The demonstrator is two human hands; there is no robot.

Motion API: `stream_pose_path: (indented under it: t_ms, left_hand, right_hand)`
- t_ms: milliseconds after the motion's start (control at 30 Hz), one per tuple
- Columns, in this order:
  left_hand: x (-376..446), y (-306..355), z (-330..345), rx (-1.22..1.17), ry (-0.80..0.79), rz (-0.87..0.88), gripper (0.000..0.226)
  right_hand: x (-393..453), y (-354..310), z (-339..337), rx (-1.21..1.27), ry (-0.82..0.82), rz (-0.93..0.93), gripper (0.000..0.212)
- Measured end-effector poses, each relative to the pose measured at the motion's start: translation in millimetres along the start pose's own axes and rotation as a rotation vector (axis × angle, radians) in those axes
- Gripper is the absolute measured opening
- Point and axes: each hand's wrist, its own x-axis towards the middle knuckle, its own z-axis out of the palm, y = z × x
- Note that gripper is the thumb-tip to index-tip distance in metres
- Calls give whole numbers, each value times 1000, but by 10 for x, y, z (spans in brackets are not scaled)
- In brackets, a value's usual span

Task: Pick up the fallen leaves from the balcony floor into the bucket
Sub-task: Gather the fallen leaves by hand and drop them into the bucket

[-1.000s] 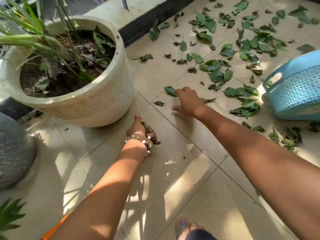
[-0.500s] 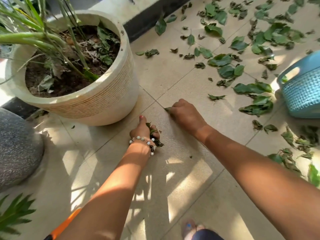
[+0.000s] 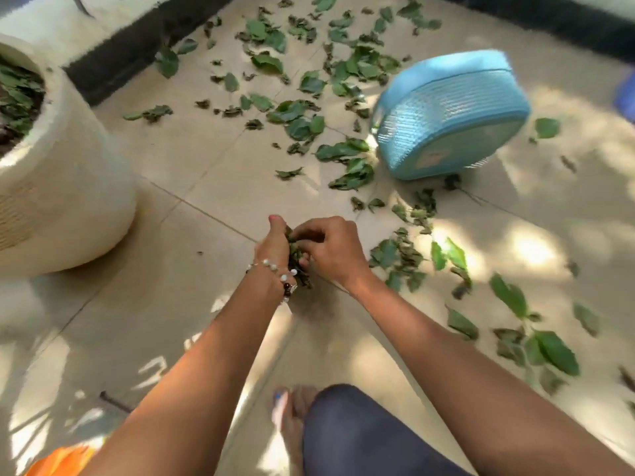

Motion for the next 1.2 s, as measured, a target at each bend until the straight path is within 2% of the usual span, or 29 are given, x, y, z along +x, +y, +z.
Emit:
stream_pose_path:
  t_ms: [133, 233, 367, 467, 567, 633, 700, 767, 933, 1067, 1133, 1200]
  left_hand:
    - [-198, -227, 266, 131, 2, 10, 51]
    - [-220, -425, 367, 249, -35, 13, 51]
    - [-384, -641, 585, 347, -150, 8, 51]
    - [-569, -720, 691, 319, -193, -7, 41]
    - [-689, -717, 760, 218, -277, -79, 28]
    - [-720, -772, 758, 195, -295, -109, 27]
    - [-722, -813, 738, 179, -282, -123, 30]
    - [-714, -861, 720, 159, -281, -150, 32]
    - [-709, -956, 748, 143, -329, -135, 36]
    - [-651, -1077, 754, 197, -315, -118, 39]
    - [-707, -1175, 758, 282, -316, -101, 36]
    - [-775, -1253, 816, 363, -316, -77, 34]
  right_hand:
    - [-276, 107, -347, -133, -81, 47, 26]
    - [-482, 178, -593, -92, -67, 94, 25]
    - [-781, 271, -884, 185, 166, 193, 13]
    - [-949, 512, -1037, 209, 470, 272, 23]
    - [-1138, 885, -1128, 4, 645, 497, 24]
    - [-1302, 1088, -1089, -256, 551, 642, 38]
    - [-1462, 1146, -1018, -457, 392, 693, 51]
    - [-1561, 1135, -928, -556, 319, 678, 56]
    - [-1639, 1142, -735, -771, 378, 600, 50]
    - [-1624, 1258, -707, -736, 407, 458, 31]
    - [-1656, 1243, -771, -759, 513, 390, 22]
    - [-1722, 1211, -836, -496, 664, 342, 20]
